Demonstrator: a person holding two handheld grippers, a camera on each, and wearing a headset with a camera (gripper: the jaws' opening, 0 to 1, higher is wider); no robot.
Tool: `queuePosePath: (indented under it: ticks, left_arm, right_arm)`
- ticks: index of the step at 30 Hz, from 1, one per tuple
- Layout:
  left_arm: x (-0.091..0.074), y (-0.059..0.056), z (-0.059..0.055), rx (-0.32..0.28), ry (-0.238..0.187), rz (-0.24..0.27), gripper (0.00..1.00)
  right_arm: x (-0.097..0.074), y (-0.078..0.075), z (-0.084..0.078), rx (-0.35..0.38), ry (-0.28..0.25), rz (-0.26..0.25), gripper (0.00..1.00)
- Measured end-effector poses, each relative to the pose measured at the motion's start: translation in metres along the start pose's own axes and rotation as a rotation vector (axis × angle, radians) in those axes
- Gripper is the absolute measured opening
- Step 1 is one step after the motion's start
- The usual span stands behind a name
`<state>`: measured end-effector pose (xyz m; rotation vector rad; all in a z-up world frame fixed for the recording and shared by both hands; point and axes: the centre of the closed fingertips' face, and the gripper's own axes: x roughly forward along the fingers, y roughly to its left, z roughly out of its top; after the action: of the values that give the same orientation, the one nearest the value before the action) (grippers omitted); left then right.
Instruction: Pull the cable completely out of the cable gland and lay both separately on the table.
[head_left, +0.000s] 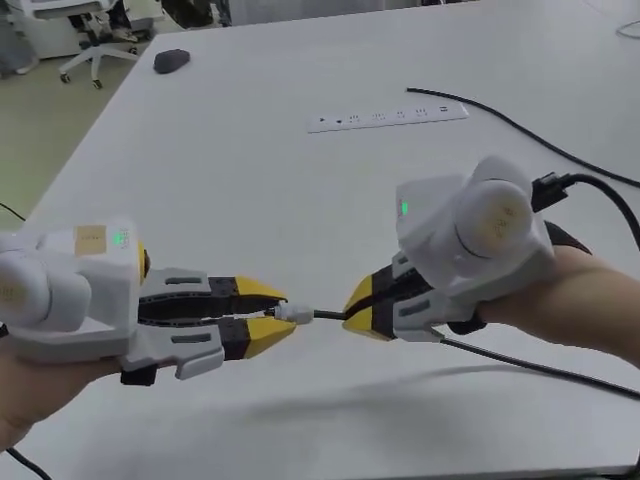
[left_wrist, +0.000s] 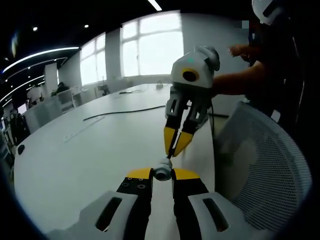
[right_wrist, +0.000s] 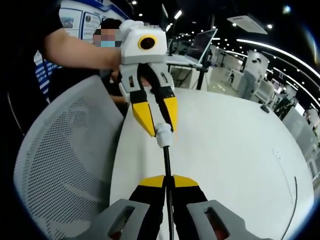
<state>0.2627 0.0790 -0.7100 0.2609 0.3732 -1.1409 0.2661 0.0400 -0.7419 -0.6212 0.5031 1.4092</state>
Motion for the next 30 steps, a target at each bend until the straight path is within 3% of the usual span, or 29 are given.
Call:
queuePosePath:
  ticks: [9,17,23,24,30]
  left_arm:
    - [-0.016,0.004,-0.005,-0.015,-0.012,0.041,0.15]
    - [-0.042,0.007,-0.019,-0.056,-0.014,0.097,0.15]
    - [-0.059,0.011,-0.032,-0.092,-0.017,0.141,0.15]
    - [-0.061,0.011,-0.033,-0.097,-0.019,0.144,0.15]
    - [-0.074,0.014,-0.042,-0.124,-0.030,0.171,0.15]
  right_arm:
    - [0.000,-0.001,-0.004,0.016,0.019,0.002,0.00]
    - [0.002,-0.006,-0.002,0.021,0.030,-0.014,0.00]
    - [0.009,-0.005,0.008,0.046,0.021,-0.001,0.00]
    - [0.011,-0.003,0.013,0.096,0.004,0.005,0.00]
    - [0.024,-0.008,0.029,0.140,-0.031,0.005,0.00]
